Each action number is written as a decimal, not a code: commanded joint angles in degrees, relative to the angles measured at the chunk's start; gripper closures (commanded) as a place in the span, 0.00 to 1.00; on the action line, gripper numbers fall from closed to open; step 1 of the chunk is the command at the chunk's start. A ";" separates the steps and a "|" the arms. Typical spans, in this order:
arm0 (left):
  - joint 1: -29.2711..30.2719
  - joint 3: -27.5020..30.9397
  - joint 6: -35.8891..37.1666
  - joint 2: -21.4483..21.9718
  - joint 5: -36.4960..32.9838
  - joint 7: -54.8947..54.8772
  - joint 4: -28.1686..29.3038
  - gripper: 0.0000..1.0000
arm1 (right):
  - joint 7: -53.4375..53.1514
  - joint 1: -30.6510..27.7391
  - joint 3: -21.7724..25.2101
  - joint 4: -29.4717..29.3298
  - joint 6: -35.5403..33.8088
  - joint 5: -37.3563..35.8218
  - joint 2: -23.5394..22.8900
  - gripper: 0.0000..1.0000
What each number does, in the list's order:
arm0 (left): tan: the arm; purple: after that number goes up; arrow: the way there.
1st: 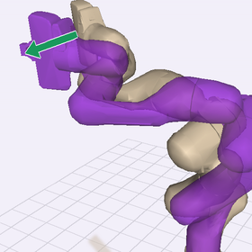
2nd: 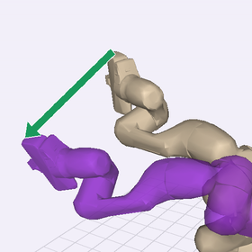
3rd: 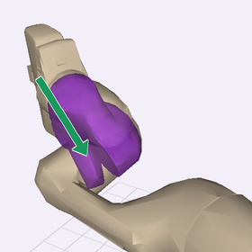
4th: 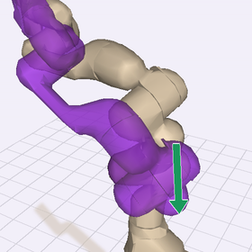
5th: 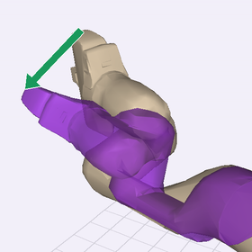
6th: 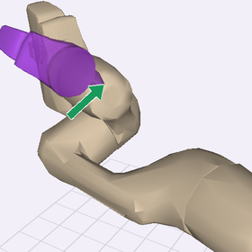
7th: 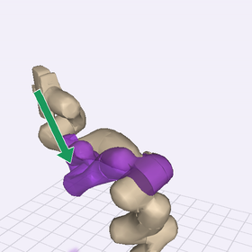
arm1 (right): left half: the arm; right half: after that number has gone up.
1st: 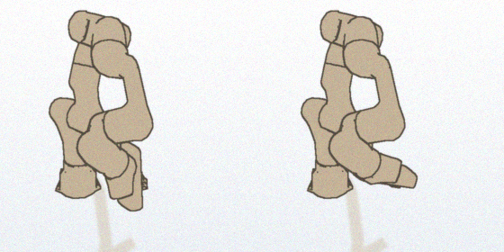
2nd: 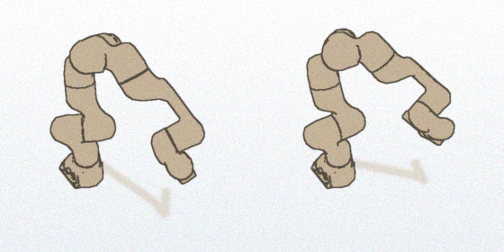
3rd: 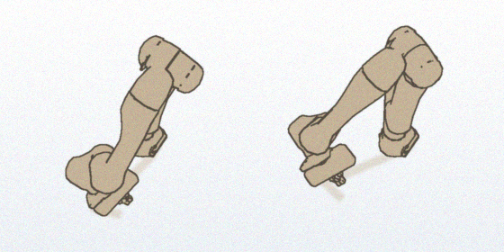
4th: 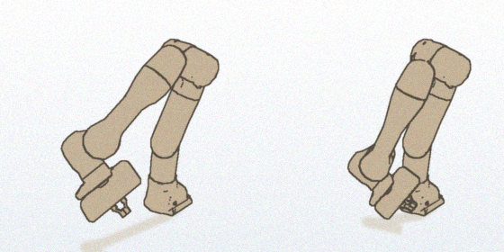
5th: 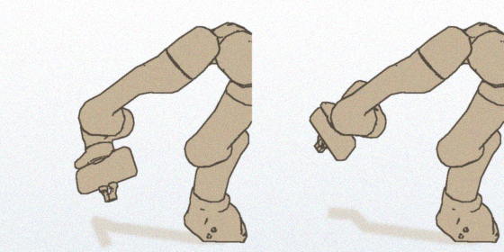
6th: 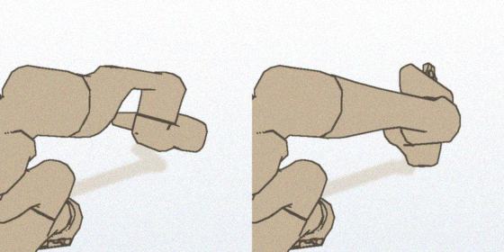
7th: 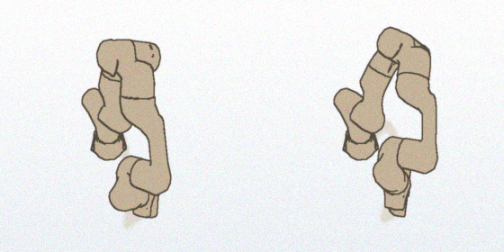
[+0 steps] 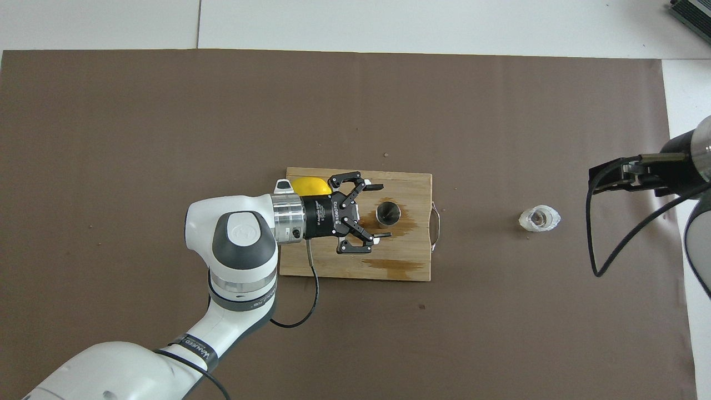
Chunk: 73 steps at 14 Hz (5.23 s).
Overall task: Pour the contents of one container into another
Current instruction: 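Release the jigger and withdraw the left gripper while the right gripper reaches the cup, then grasp the clear cup with the right gripper and lift it, then carry the clear cup with the right gripper above the jigger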
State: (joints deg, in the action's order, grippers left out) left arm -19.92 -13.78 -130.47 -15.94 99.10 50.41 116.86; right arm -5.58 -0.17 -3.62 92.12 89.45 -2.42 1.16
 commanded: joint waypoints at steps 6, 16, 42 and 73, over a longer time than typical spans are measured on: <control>6.12 0.77 10.84 8.20 -16.27 6.55 -1.89 0.00 | 24.16 -1.05 -0.25 12.45 6.60 1.36 6.48 0.00; 8.85 0.16 24.64 11.80 -66.97 6.46 -16.83 0.00 | 73.38 -2.64 0.10 30.37 23.46 2.06 9.13 0.00; 24.67 1.82 45.74 18.92 -97.43 -26.85 -27.48 0.00 | 114.30 -8.62 0.10 36.73 44.15 19.12 -8.28 0.63; 21.50 6.92 44.69 20.59 -99.37 -47.86 -25.19 0.00 | 54.54 26.27 -1.04 3.59 20.24 -17.96 -14.16 1.00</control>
State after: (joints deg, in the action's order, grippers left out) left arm 2.95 -7.93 -84.72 2.52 0.54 3.40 89.08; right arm 50.87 24.85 -4.72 98.45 111.97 -16.53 -11.13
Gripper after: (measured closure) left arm 0.000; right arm 0.489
